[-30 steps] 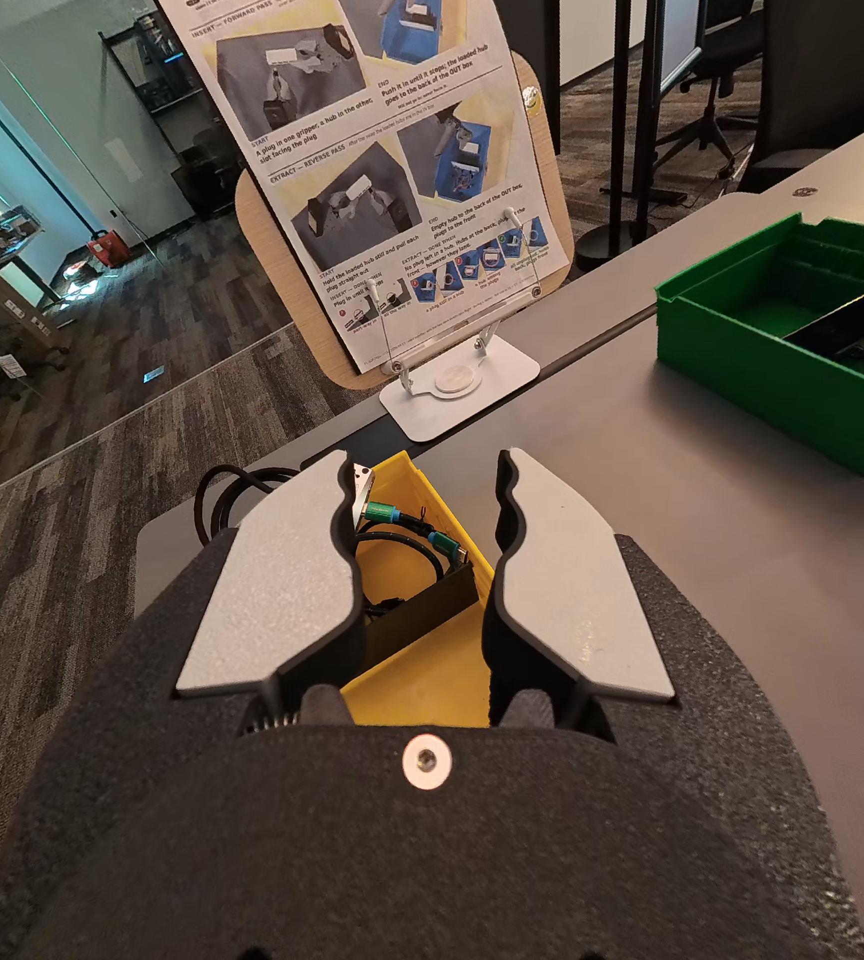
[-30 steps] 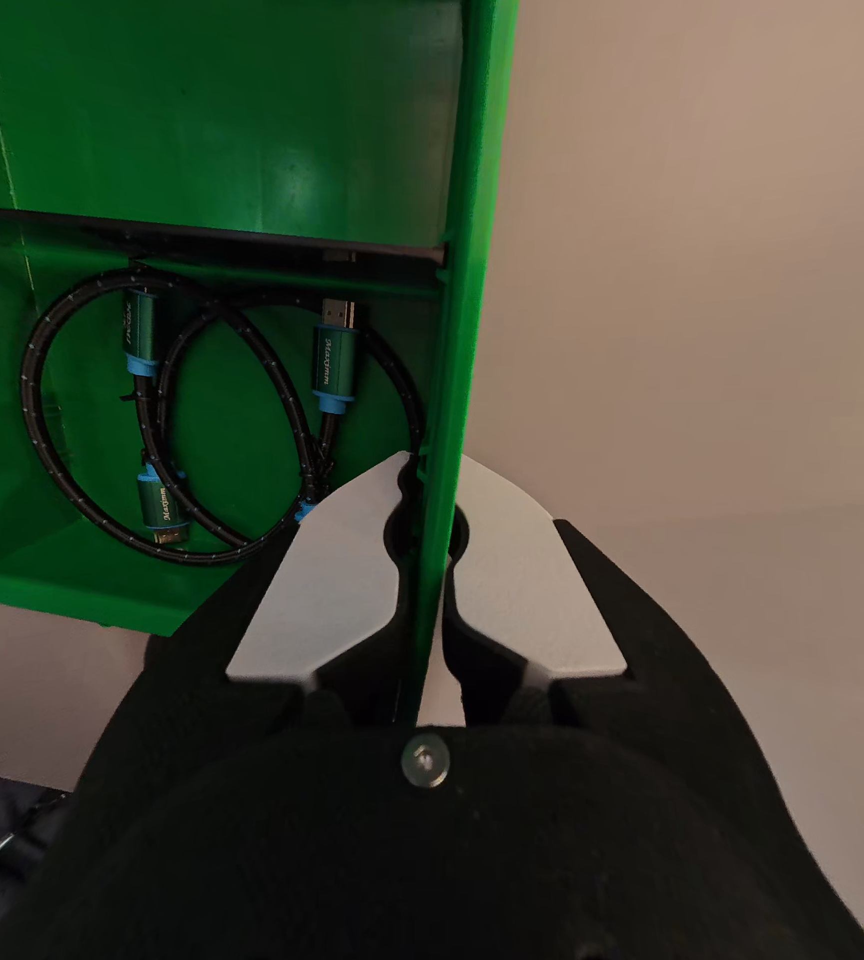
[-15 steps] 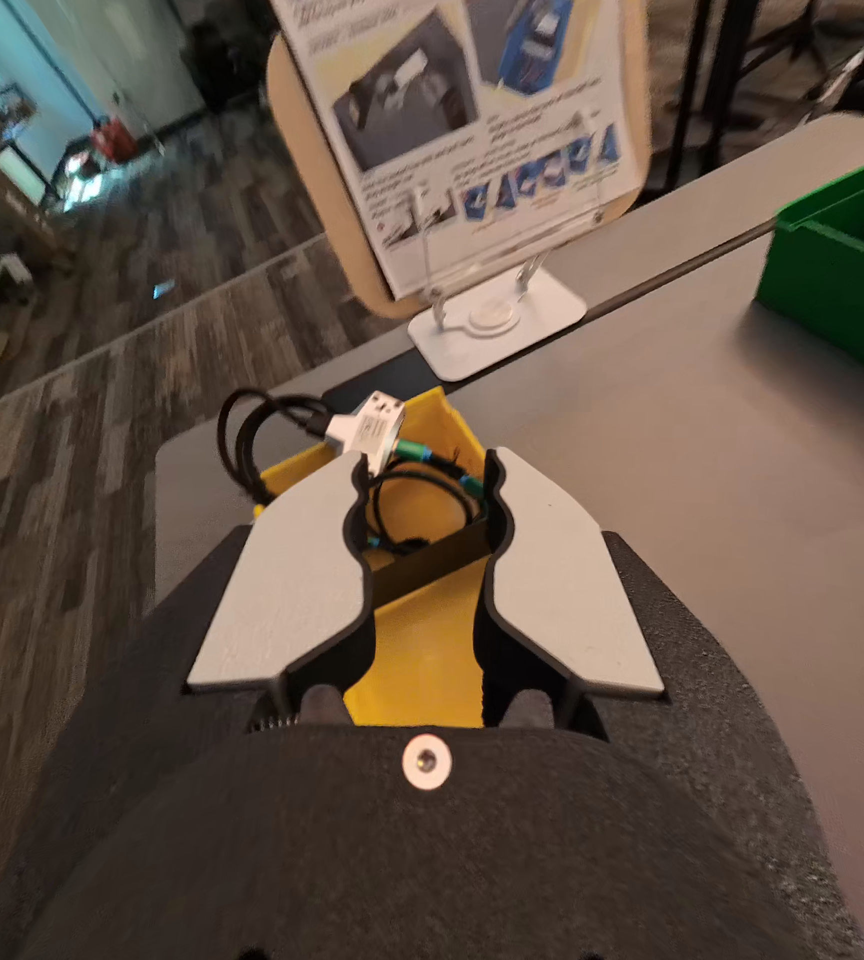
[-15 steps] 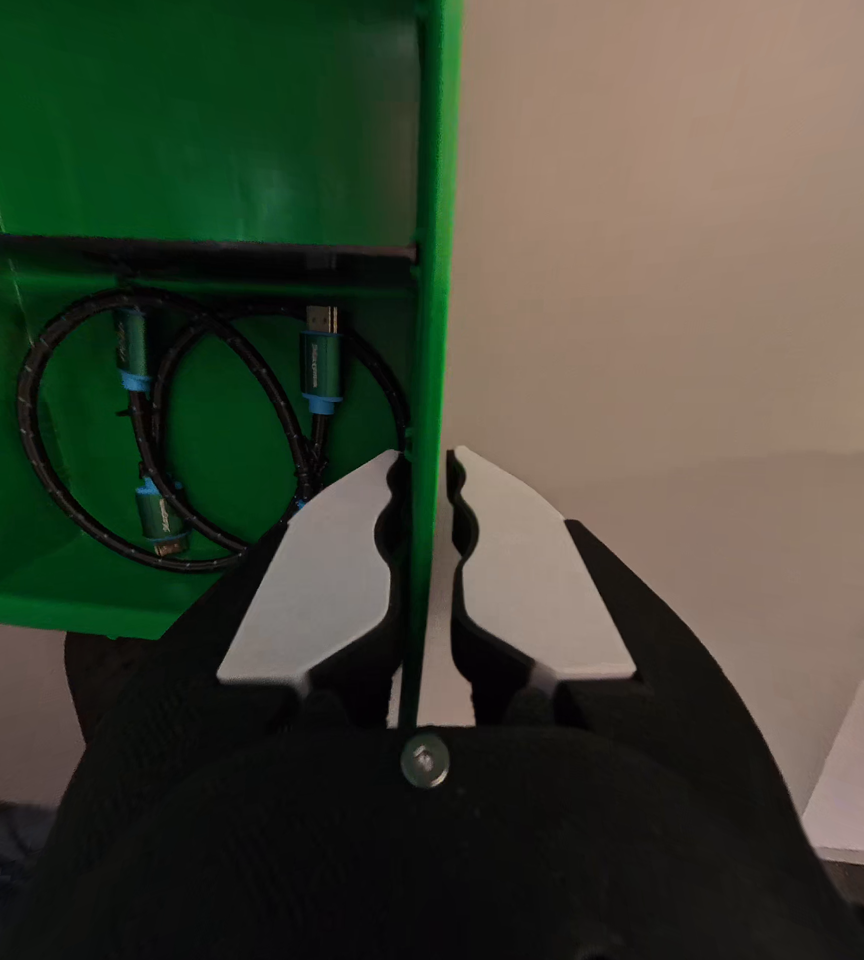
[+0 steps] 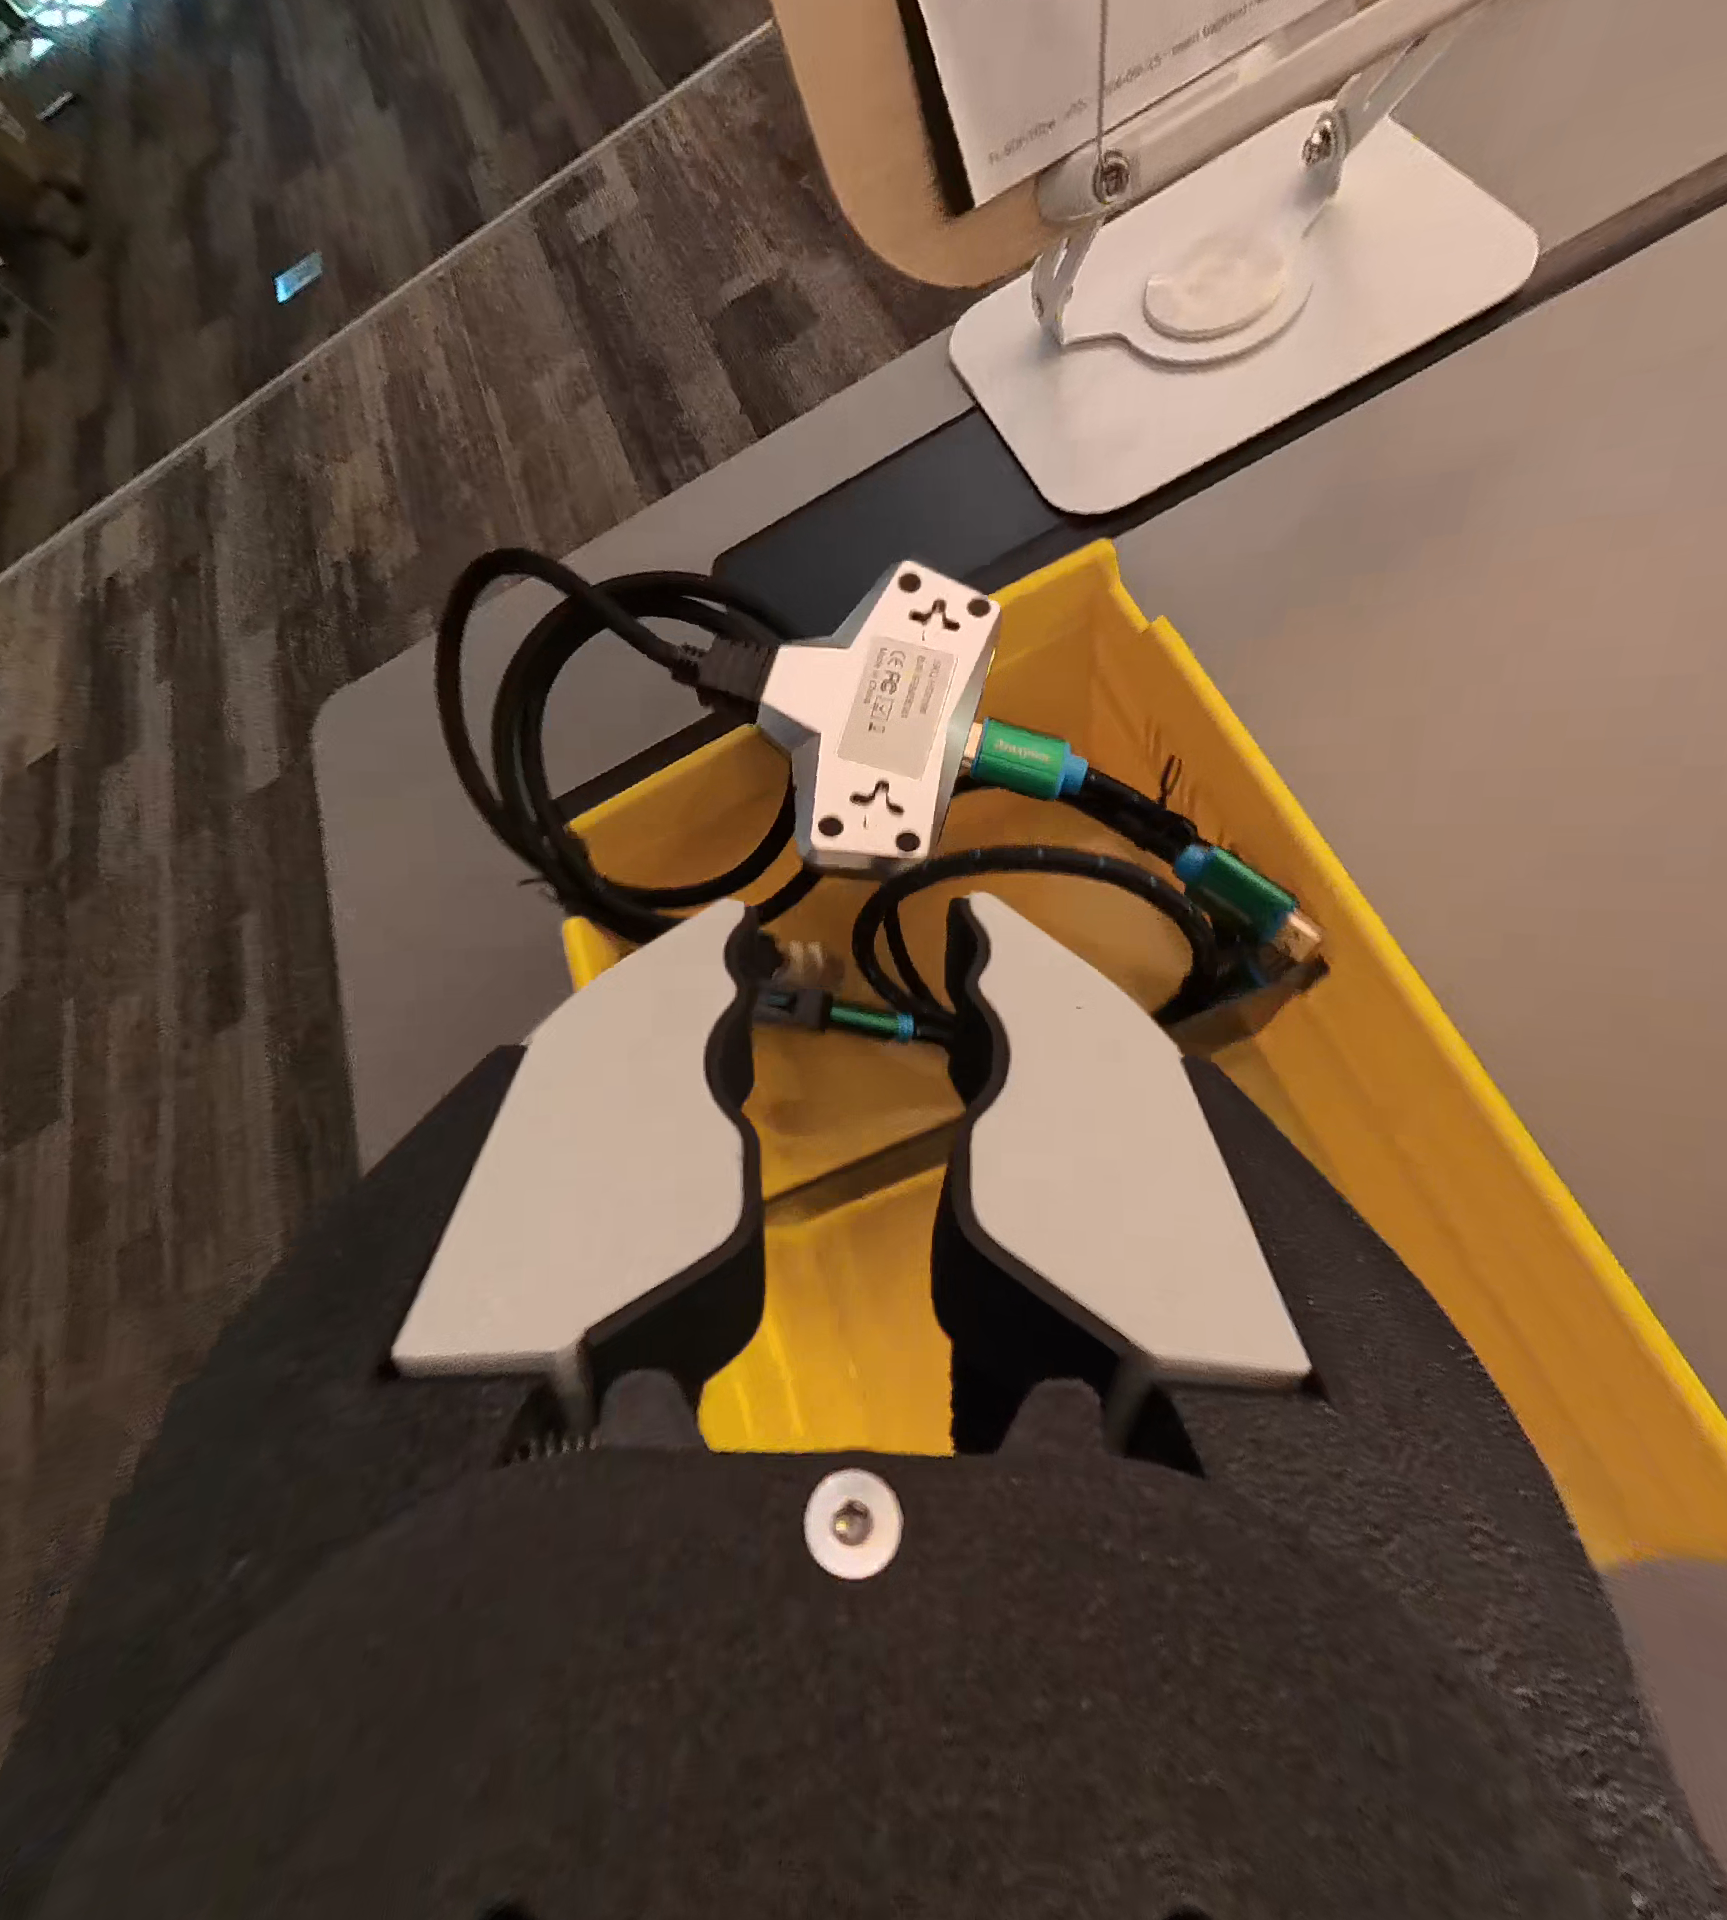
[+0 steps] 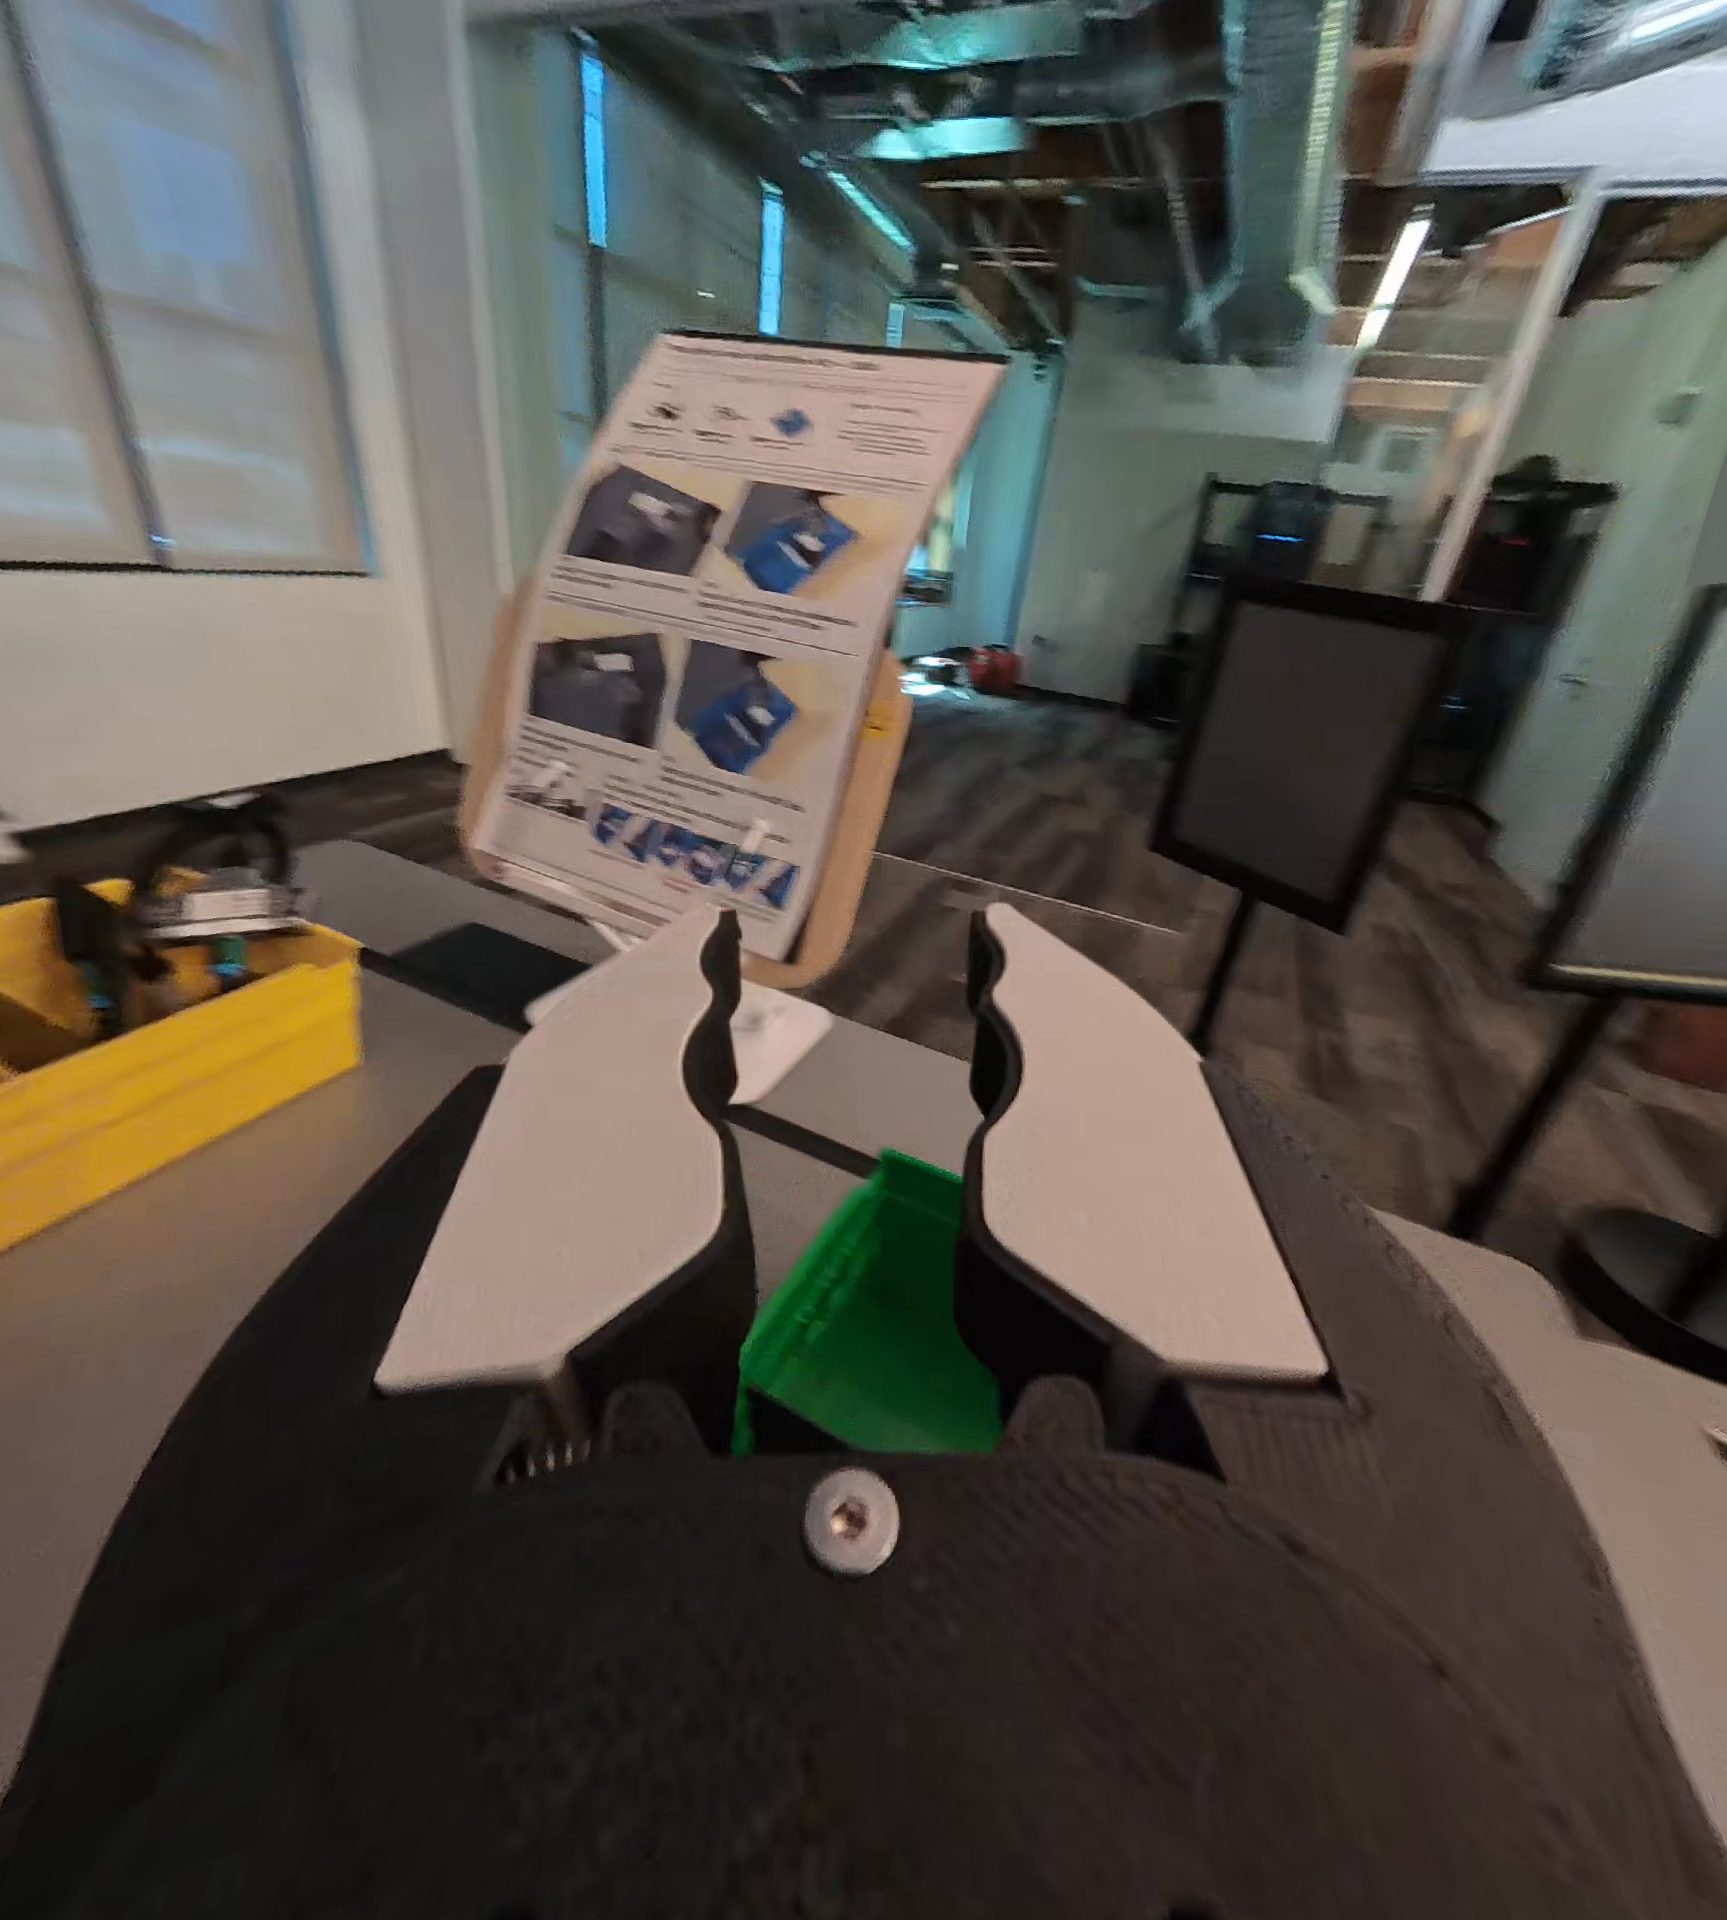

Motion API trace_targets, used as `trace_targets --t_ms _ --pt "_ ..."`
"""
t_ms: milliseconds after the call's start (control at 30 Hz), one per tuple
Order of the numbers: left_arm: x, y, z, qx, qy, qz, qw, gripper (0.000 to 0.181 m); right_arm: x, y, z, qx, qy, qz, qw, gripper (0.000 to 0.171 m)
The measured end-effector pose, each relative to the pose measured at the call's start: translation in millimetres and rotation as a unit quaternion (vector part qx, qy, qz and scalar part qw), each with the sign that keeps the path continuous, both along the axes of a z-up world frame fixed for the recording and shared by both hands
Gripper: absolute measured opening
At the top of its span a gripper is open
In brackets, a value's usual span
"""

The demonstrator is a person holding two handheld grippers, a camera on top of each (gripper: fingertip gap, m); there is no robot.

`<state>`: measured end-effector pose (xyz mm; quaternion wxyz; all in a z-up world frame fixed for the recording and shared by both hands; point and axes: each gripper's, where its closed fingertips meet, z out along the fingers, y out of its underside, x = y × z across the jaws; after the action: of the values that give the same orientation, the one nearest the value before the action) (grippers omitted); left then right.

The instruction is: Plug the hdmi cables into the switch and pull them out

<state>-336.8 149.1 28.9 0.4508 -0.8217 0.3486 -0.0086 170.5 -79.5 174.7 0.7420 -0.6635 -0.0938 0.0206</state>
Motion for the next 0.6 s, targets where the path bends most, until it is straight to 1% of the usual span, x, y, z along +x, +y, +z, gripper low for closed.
trace_targets --t_ms 67,100,200,267,333,367,400,467,600 --pt "5.7 18.0 -4.7 0.017 -0.022 0.000 1.000 0.034 -20.3 11.9 2.5 -0.002 0.008 0.048 0.999 0.044" --pt "7.1 26.8 -5.7 0.033 -0.027 0.002 0.999 0.034 -25.4 19.6 1.0 -0.005 0.010 0.060 0.998 0.044" --pt "8.1 48.4 -10.6 0.073 -0.029 0.019 0.997 0.034 -26.3 45.8 -18.4 -0.036 0.009 0.055 0.998 0.045" --pt "9.8 57.1 -16.6 0.082 -0.029 0.028 0.996 0.036 -26.6 62.1 -35.6 -0.060 -0.008 0.053 0.997 0.045" --pt "12.6 60.4 -32.4 0.051 -0.018 0.030 0.998 0.045 -25.3 75.0 -52.8 -0.093 -0.010 0.053 0.994 0.045" --pt "11.7 63.2 -40.1 0.039 -0.008 0.038 0.999 0.054 -26.0 79.8 -58.3 -0.100 -0.004 0.056 0.993 0.045" --pt "11.4 66.0 -46.5 0.029 0.001 0.043 0.999 0.058 -27.6 83.6 -63.0 -0.106 -0.001 0.063 0.992 0.045" --pt "14.8 70.1 -53.8 0.019 0.003 0.040 0.999 0.063 -29.7 89.4 -70.7 -0.119 0.001 0.068 0.991 0.045" --pt "21.6 71.4 -56.8 -0.010 -0.031 0.035 0.999 0.064 -35.1 93.5 -75.4 -0.126 0.007 0.080 0.989 0.045"
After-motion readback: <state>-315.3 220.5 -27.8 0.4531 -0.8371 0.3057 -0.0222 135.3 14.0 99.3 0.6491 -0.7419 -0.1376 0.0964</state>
